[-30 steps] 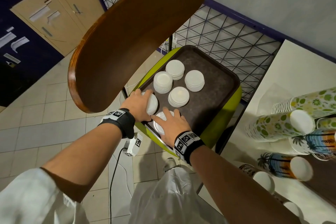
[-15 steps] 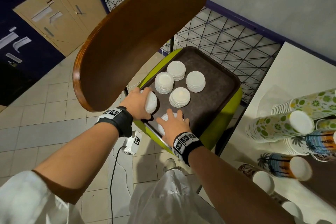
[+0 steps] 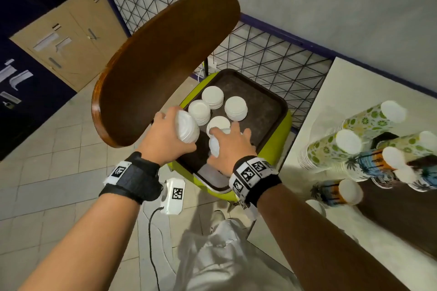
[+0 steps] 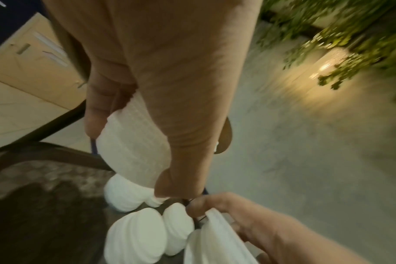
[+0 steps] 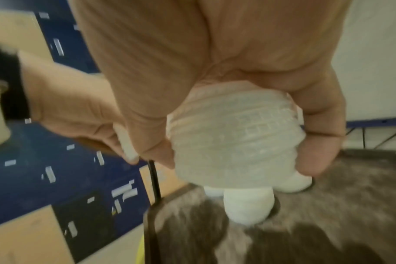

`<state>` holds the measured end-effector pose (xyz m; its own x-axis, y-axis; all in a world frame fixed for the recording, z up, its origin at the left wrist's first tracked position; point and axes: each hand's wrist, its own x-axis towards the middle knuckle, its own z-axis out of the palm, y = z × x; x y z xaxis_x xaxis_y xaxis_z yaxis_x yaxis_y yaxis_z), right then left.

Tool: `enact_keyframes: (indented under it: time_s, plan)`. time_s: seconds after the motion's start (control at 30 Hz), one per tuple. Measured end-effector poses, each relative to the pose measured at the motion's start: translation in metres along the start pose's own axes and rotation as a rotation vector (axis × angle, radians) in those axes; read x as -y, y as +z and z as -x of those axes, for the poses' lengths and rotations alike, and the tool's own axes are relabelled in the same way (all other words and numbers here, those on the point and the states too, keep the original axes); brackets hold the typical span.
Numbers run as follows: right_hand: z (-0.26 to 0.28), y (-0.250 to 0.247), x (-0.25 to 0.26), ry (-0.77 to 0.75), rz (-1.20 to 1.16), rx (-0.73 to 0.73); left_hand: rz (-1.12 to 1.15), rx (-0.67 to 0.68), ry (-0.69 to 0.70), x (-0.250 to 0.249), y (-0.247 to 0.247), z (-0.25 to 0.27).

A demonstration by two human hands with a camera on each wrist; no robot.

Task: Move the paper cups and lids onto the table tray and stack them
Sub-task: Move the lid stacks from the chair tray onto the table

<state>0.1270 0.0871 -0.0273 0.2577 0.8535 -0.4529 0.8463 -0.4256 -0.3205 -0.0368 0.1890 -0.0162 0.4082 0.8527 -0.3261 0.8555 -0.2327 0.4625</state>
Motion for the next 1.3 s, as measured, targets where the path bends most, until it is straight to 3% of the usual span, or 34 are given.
enact_keyframes:
  time_s: [0.23,0.47,0.67,0.77,0.97,1.2,1.3]
  plan:
    - [0.123,-0.089,-0.043,-0.038,-0.052,-0.235,-0.105,0.046,0.202,-0.09,-0.033,0.09]
    - [0.268,-0.111,-0.175,0.069,-0.081,-0.371,-0.267,0.15,0.447,-0.223,0.017,0.18]
    - [0.369,-0.08,-0.321,0.28,-0.081,-0.408,-0.288,0.29,0.658,-0.339,0.122,0.244]
    - [0.415,-0.053,-0.392,0.44,-0.196,-0.427,-0.287,0.37,0.773,-0.389,0.19,0.271]
    - [0.465,0.016,-0.521,0.753,-0.293,-0.419,-0.299,0.575,0.889,-0.455,0.341,0.296]
    - [0.48,0.088,-0.604,1.001,-0.428,-0.399,-0.315,0.698,0.866,-0.487,0.472,0.311]
    - [0.48,0.118,-0.622,1.031,-0.419,-0.348,-0.422,0.644,0.909,-0.495,0.512,0.315]
